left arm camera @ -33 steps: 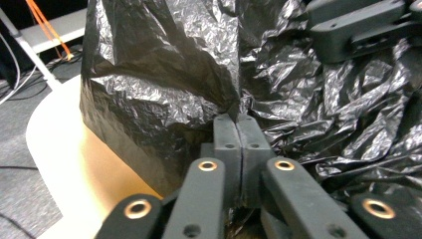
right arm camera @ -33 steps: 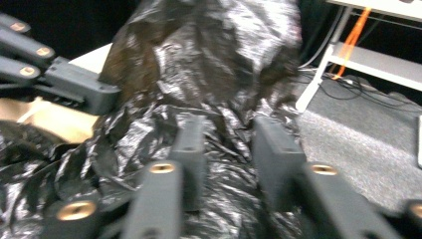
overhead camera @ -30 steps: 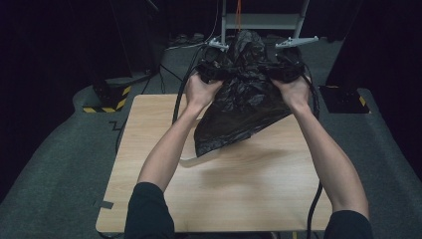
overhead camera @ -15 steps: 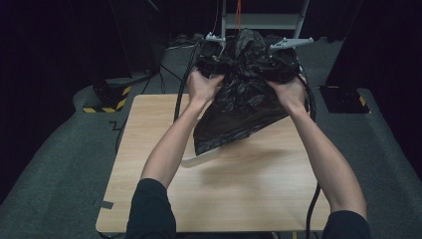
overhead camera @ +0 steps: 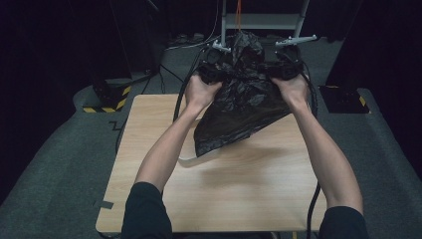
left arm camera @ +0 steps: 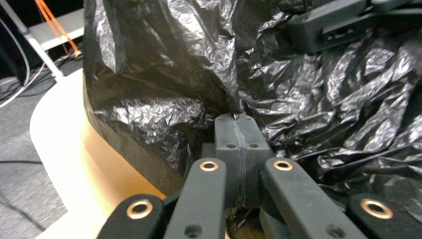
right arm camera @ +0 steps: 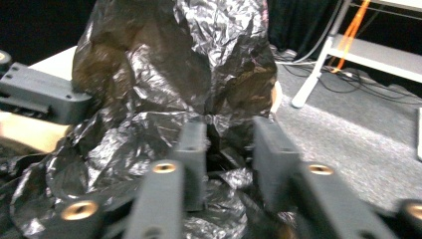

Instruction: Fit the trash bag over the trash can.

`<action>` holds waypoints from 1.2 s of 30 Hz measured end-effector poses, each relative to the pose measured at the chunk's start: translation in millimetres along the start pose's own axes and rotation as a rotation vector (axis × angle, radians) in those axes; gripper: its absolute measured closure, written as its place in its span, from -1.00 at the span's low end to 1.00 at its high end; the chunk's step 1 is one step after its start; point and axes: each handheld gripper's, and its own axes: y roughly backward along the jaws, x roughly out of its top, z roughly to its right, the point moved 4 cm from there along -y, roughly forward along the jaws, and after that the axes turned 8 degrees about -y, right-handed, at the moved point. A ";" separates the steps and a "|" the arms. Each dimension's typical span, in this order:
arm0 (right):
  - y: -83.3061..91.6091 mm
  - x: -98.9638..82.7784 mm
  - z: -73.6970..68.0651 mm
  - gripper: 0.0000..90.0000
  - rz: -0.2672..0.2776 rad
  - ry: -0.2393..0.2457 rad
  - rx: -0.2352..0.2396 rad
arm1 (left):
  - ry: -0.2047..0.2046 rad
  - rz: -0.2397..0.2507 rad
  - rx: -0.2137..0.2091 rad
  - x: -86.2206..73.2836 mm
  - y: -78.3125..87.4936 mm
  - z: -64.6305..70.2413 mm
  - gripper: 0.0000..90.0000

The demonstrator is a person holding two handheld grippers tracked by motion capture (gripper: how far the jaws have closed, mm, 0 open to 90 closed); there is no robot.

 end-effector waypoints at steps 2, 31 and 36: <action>2.7 1.2 -1.1 0.81 0.001 0.028 -0.004 | 0.011 0.021 0.012 -0.4 2.6 -2.0 0.77; 10.1 2.5 -37.5 0.33 -0.022 0.082 0.108 | 0.057 0.020 0.047 -1.2 -1.9 -13.8 0.66; 6.8 -1.4 -37.9 0.78 -0.053 0.117 0.106 | 0.099 0.117 0.013 -2.4 19.9 -12.4 0.22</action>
